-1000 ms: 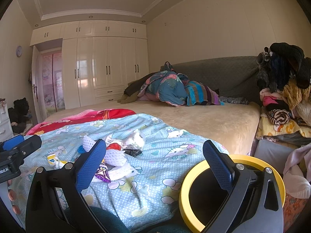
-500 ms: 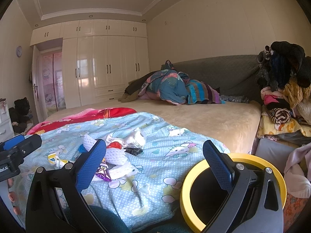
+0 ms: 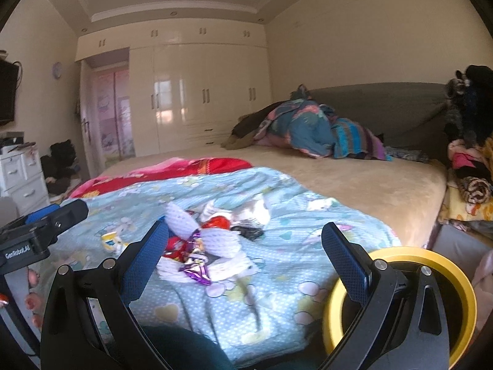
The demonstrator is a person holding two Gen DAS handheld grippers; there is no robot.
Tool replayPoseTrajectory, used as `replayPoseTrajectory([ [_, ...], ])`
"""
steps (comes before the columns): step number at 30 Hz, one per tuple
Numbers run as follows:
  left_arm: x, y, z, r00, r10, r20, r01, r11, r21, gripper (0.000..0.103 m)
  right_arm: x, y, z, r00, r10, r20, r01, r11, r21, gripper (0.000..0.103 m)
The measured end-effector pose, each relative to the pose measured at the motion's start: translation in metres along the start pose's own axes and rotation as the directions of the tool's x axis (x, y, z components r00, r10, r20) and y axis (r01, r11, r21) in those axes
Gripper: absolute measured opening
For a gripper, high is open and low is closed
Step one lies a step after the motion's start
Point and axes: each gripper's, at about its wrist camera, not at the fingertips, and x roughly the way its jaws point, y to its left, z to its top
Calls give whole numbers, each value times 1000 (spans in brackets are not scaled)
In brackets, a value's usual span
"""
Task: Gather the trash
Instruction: 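Grasp the yellow-white snack wrapper with the left tool while the right tool grasps a white foam net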
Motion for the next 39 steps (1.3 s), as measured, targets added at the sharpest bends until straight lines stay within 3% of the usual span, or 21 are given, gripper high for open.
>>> replayPoseTrajectory([
  [15,13,64,13,993,119,5,-118,989,-84,93,46,47,25,979,163,-121,-172,983,-64,97],
  [21,29,95,11,998,35,-55,-42,990,-132,93,83,59,31,964,183,-194,-206,972,-110,97],
  [24,39,103,8,994,61,-93,-73,990,-125,93,106,63,34,951,187,-246,-222,967,-124,96],
  [30,64,119,-4,980,60,-188,-90,984,-154,93,156,73,36,919,177,-352,-245,956,-160,88],
  [35,81,120,-12,972,17,-236,-58,984,-168,93,188,74,31,891,164,-423,-247,958,-149,73],
  [39,94,114,-15,964,-21,-265,-26,985,-173,92,205,77,27,874,154,-462,-250,956,-155,71],
])
